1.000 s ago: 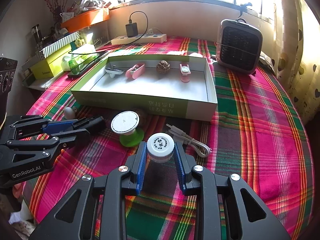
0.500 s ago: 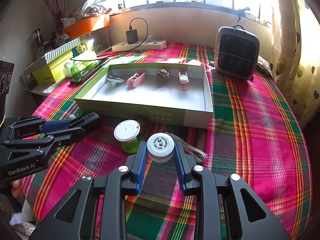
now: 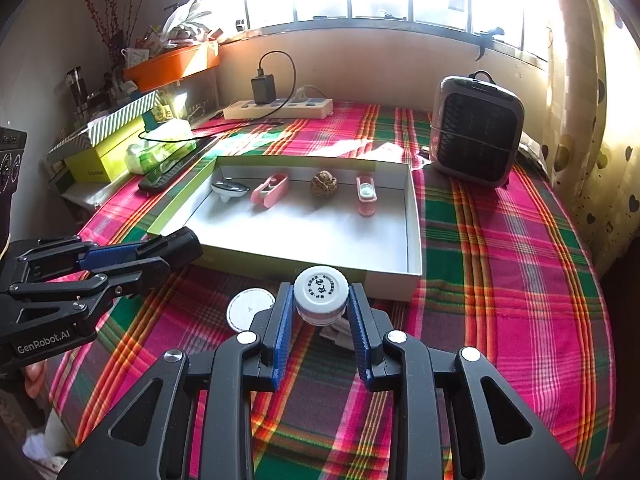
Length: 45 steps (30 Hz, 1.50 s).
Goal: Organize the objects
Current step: 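Carry the black device in the left gripper and white cap in the right gripper into the box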
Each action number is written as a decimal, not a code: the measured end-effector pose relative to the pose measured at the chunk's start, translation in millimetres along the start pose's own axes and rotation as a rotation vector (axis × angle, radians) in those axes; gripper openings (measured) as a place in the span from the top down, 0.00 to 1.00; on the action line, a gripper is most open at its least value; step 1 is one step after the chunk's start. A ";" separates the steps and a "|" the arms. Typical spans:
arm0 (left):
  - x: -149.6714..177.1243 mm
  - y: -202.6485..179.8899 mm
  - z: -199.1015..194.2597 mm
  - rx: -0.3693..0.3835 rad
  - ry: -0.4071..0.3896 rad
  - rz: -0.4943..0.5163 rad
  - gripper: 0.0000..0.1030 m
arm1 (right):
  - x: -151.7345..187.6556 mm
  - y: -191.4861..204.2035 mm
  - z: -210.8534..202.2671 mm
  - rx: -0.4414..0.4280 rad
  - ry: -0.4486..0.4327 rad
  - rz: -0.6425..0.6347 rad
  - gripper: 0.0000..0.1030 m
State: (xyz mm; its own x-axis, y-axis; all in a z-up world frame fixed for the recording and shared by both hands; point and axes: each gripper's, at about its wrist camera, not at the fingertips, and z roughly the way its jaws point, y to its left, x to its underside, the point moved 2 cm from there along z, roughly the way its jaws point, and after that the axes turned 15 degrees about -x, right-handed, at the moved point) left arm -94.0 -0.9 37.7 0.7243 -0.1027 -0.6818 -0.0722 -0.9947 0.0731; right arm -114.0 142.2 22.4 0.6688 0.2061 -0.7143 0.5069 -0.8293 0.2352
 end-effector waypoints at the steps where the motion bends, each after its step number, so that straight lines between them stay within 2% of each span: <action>1: -1.9 1.0 0.9 0.000 -0.002 -0.002 0.76 | -2.6 -0.1 1.3 -0.003 -0.001 0.000 0.72; 13: -24.8 13.3 24.6 -0.016 0.006 -0.035 0.76 | -38.3 -12.4 29.9 -0.045 0.024 0.000 0.72; 22: -35.2 17.8 43.5 -0.031 0.025 -0.040 0.76 | -59.8 -18.7 61.3 -0.077 0.079 -0.017 0.72; 45: -45.5 23.6 80.7 -0.067 0.079 -0.047 0.76 | -72.9 -23.0 123.0 -0.122 0.211 -0.058 0.72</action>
State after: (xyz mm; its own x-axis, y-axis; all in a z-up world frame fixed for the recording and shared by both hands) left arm -184.0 -20.0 11.7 0.7781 -0.0525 -0.6260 0.0075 -0.9957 0.0928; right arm -241.3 82.3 -12.0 0.7287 0.3659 -0.5788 0.6011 -0.7468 0.2846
